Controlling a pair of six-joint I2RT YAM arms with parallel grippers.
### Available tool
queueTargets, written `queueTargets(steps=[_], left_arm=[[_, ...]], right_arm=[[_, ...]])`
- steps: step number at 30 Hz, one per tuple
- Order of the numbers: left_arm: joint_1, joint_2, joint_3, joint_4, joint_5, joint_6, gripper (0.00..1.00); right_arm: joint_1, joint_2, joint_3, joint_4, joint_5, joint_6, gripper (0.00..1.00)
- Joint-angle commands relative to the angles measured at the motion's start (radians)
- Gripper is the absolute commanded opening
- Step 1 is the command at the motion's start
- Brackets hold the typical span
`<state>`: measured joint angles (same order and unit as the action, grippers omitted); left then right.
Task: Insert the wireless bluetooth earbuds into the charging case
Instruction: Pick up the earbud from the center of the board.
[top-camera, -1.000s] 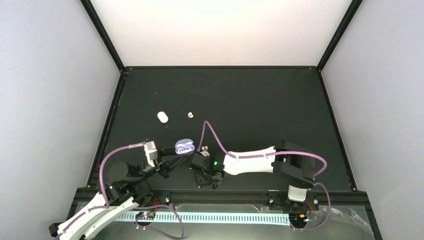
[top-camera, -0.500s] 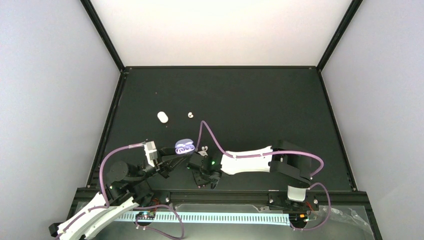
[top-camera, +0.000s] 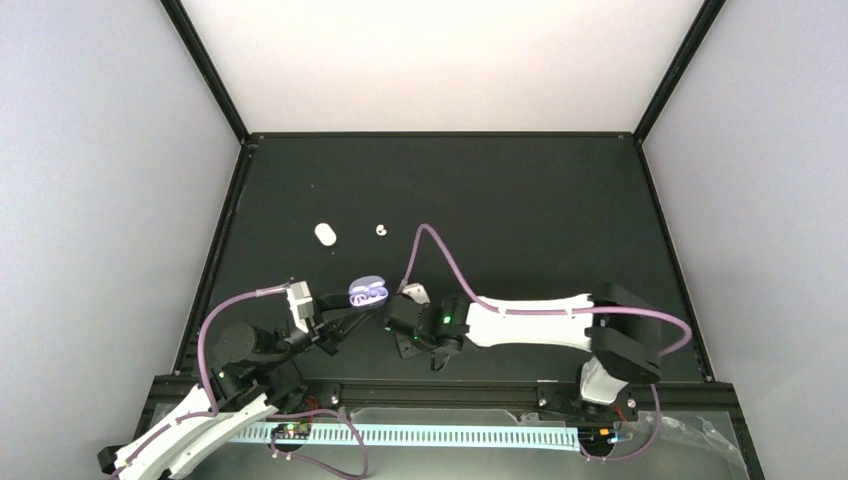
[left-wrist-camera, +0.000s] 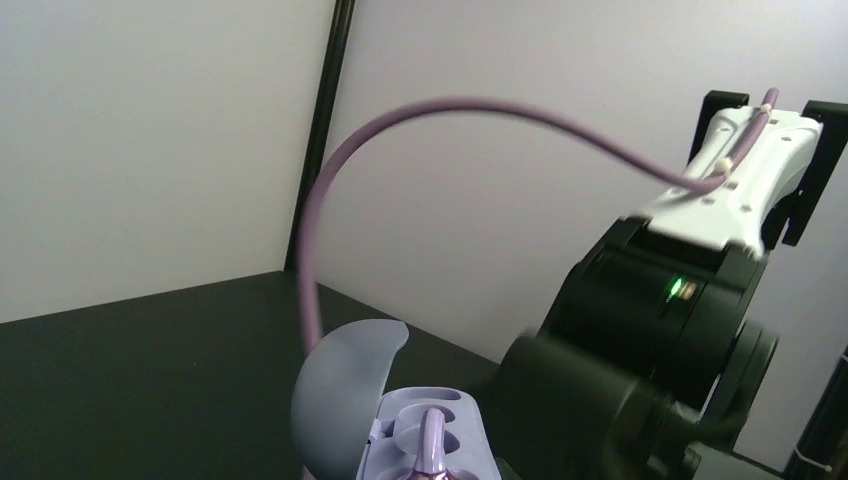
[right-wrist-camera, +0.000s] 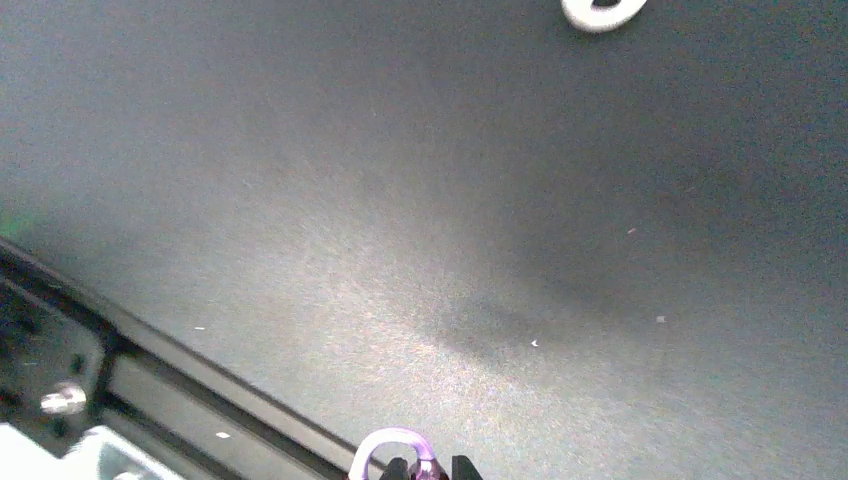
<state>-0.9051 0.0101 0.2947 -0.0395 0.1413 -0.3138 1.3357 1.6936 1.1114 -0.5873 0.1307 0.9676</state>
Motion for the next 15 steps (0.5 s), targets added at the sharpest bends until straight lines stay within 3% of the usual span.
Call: queueTargets(steps=[1,9,15], left_arm=[[-0.007,-0.147,0.025,0.007,-0.029,0.012,0.02],[-0.007,-0.009,0.010,0.201,-0.047,0.056,0.01],[-0.007,0.231,0.033,0.450,-0.034,0.109,0.02]], right_arm=[[-0.004,-0.149,-0.003,-0.073,0.157,-0.010,0.06],[-0.020,-0.438,0.057,-0.224,0.483,-0.083,0.01],[-0.020,-0.623,0.095,-0.149,0.743,-0.275,0.01]])
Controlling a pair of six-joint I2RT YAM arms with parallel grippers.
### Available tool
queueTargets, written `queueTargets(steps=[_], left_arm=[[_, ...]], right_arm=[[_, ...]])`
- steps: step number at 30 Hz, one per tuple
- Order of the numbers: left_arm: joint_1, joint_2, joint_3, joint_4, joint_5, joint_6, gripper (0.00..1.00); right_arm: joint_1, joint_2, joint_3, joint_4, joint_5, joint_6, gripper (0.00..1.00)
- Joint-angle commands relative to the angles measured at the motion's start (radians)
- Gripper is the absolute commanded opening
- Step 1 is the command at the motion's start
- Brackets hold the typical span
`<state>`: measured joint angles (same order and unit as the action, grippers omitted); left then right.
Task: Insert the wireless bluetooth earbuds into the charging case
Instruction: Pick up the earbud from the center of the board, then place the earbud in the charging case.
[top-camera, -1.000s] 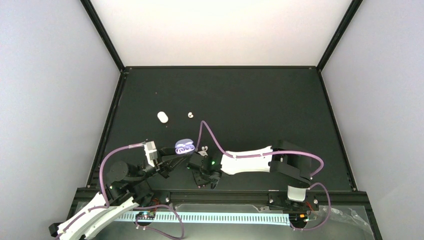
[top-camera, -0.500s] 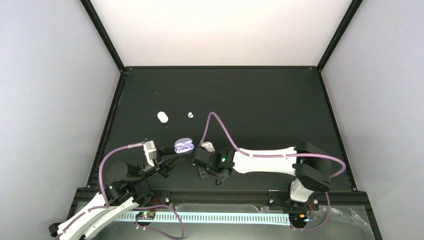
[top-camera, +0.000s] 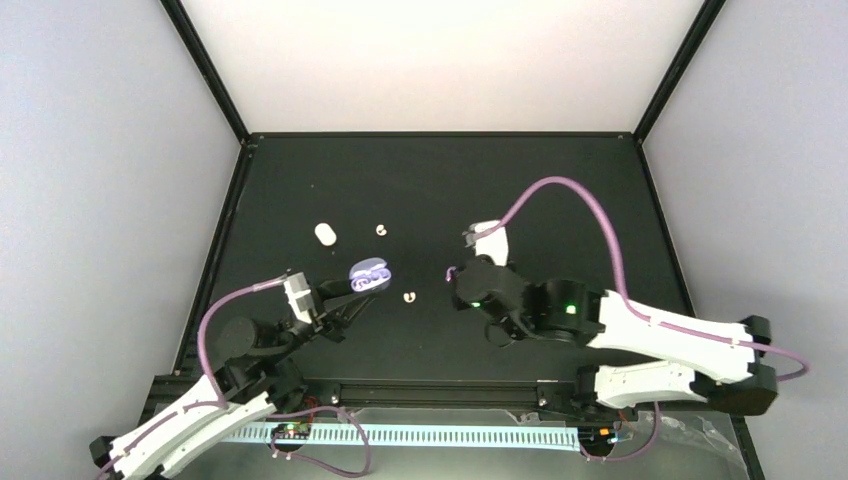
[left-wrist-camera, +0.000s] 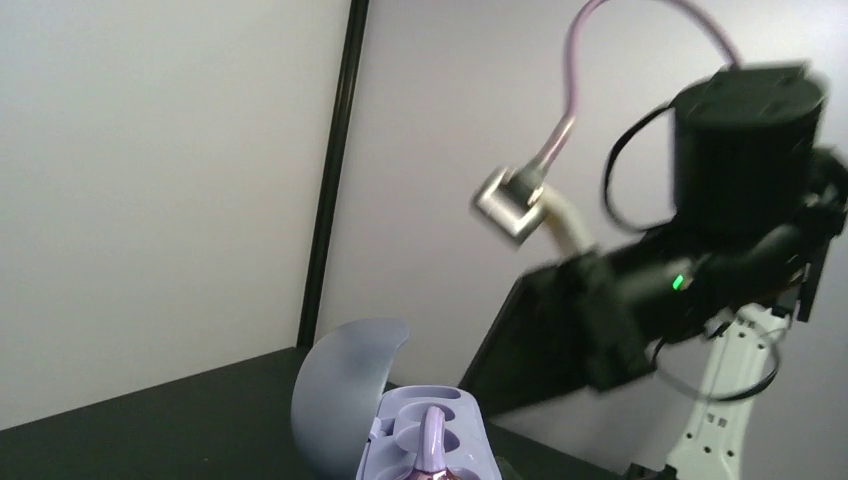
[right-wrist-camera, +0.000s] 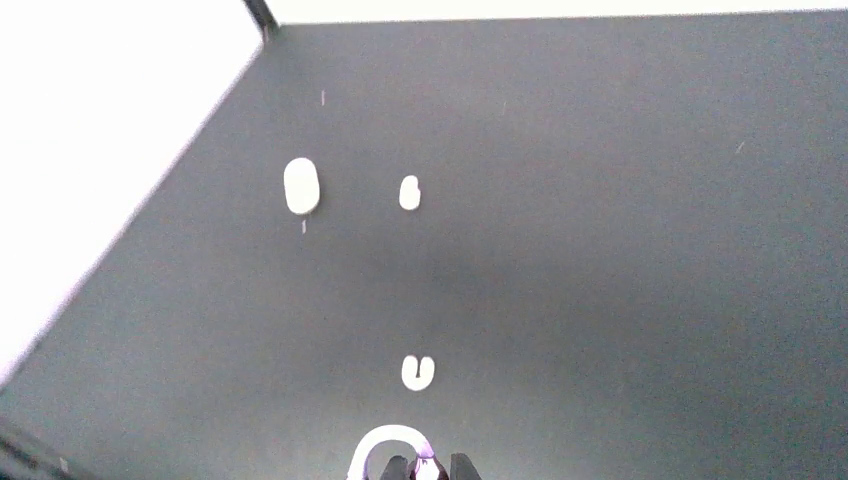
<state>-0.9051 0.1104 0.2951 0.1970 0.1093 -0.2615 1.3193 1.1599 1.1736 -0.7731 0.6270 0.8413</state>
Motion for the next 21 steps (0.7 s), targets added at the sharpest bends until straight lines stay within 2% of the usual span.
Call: queueTargets(steps=[1,9,14,18,21], left_arm=[[-0.007,0.179,0.041,0.259,0.002,0.065,0.01],[-0.006,0.549,0.169,0.578,0.031,0.151,0.02],[-0.006,0.735,0.292,0.667,0.061,0.191,0.02],[-0.006,0.828,0.354,0.719,0.086,0.194,0.02],[-0.006,0.868,0.389,0.725,0.101,0.204,0.02]], right_arm=[[-0.003,-0.113,0.034,0.074,0.267,-0.203,0.01],[-0.004,-0.176,0.085,0.316,0.387,-0.567,0.01],[-0.003,-0.231,0.022,0.547,0.427,-0.796,0.01],[-0.003,-0.276,-0.054,0.794,0.372,-0.985,0.01],[-0.001,-0.296,-0.081,0.888,0.291,-1.056,0.01]])
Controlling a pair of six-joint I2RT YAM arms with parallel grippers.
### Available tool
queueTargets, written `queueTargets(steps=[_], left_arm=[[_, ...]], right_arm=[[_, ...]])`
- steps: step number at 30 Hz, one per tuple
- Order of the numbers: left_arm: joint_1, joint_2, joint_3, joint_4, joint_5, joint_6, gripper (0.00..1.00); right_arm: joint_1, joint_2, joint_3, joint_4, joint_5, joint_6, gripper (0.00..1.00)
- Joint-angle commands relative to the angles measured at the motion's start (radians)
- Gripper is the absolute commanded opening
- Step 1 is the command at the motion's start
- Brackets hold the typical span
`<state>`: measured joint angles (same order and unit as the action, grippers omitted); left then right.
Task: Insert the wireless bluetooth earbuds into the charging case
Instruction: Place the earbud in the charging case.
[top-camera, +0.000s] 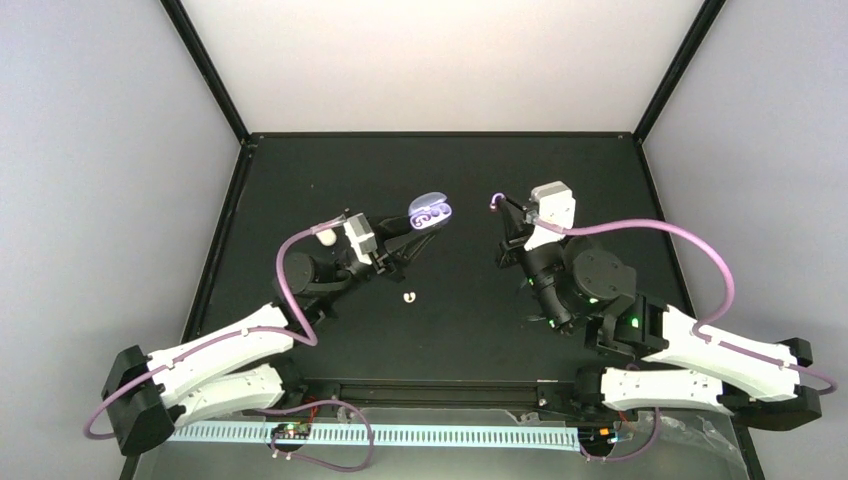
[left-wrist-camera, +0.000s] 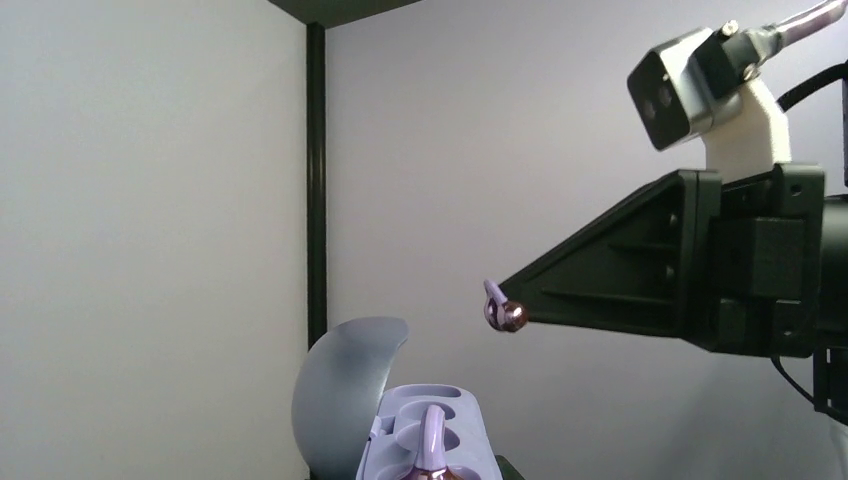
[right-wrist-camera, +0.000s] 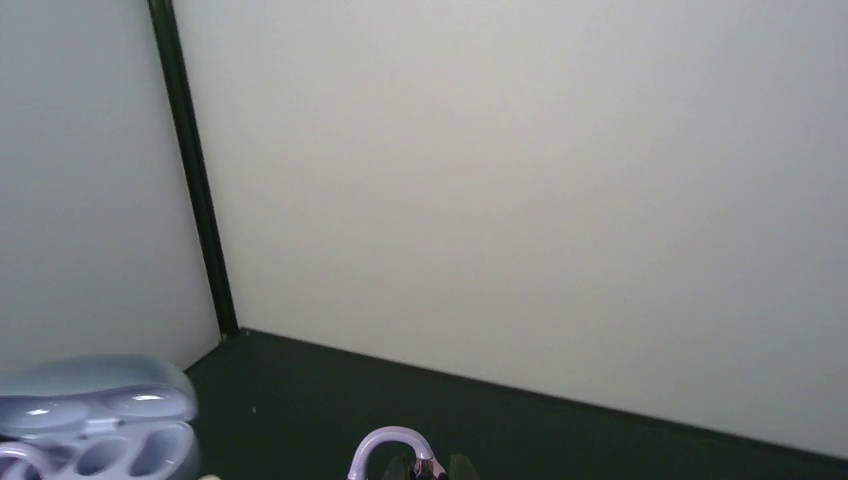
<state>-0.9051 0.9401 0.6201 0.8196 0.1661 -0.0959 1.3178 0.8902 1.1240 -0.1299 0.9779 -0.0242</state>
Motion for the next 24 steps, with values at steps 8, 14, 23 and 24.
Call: queueTargets(steps=[8,14,23,24], left_arm=[[-0.007,0.100,0.080,0.150,0.149,0.076,0.02],[-0.007,0.096,0.086,0.119,0.164,0.081,0.01],[-0.008,0.104,0.110,0.068,0.129,0.039,0.02],[-0.008,0.103,0.115,0.057,0.127,0.033,0.02]], right_arm=[[0.005,-0.043,-0.076,0.338,-0.291,-0.292,0.01],[0.017,-0.025,-0.114,0.385,-0.342,-0.366,0.01],[0.050,0.034,-0.169,0.538,-0.274,-0.542,0.01],[0.050,0.040,-0.172,0.548,-0.268,-0.558,0.01]])
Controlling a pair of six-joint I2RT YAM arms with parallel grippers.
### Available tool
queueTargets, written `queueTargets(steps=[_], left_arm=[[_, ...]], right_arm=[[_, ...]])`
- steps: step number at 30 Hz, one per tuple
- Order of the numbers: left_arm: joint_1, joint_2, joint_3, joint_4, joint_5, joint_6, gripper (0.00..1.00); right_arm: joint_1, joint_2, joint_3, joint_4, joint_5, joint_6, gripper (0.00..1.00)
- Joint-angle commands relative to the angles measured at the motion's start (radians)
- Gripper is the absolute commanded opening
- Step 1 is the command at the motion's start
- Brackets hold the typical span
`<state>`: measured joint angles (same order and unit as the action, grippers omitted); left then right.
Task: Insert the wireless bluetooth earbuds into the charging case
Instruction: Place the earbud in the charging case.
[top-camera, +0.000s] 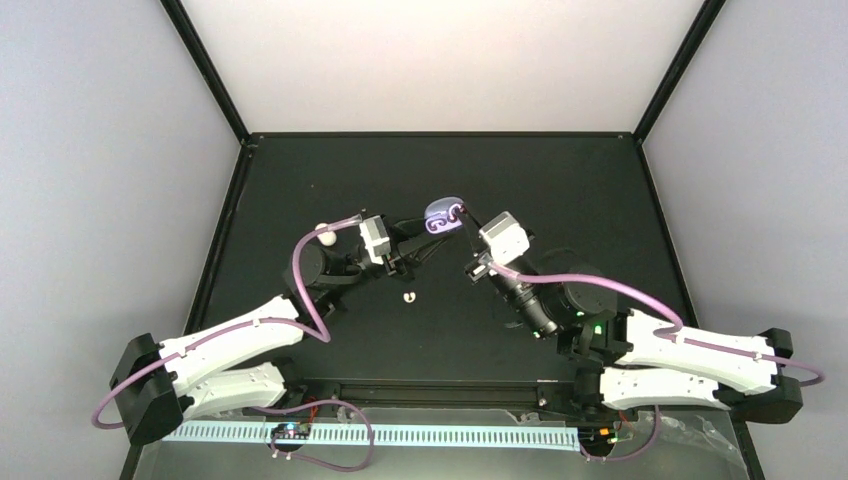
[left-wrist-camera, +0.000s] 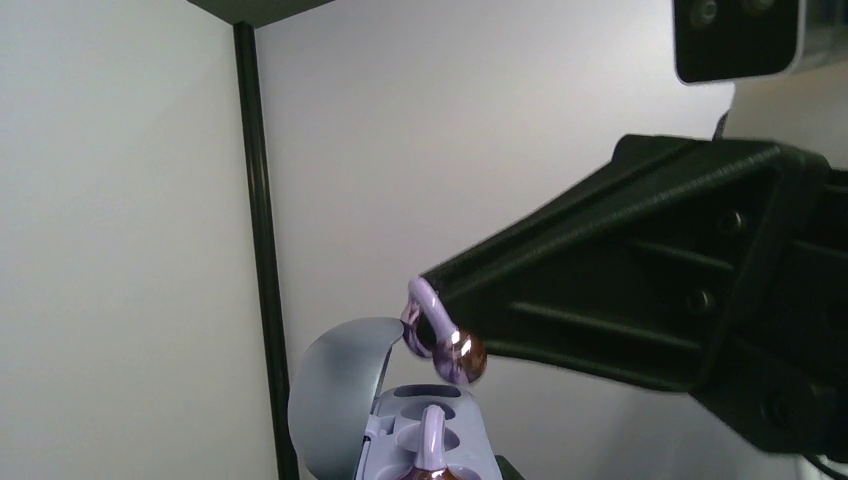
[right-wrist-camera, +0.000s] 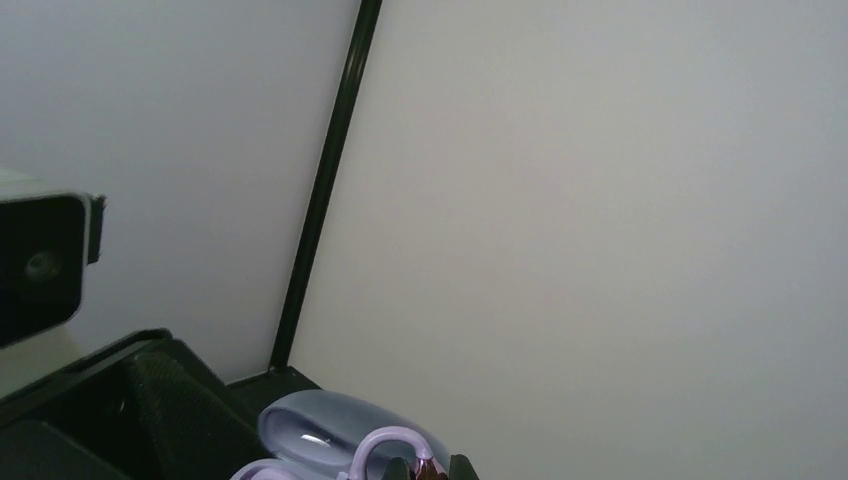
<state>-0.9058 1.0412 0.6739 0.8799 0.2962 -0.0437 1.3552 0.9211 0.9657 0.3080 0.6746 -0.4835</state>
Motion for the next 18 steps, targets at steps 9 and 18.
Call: queueTargets(steps=[9,18], left_arm=[[-0.007,0.003,0.068,-0.025,-0.020,-0.059,0.02],[-0.007,0.004,0.072,-0.038,-0.026,-0.083,0.02]], right_arm=[[0.013,0.030,-0.043,0.181,0.085,-0.208,0.01],[0.013,0.044,-0.055,0.209,0.116,-0.264,0.01]])
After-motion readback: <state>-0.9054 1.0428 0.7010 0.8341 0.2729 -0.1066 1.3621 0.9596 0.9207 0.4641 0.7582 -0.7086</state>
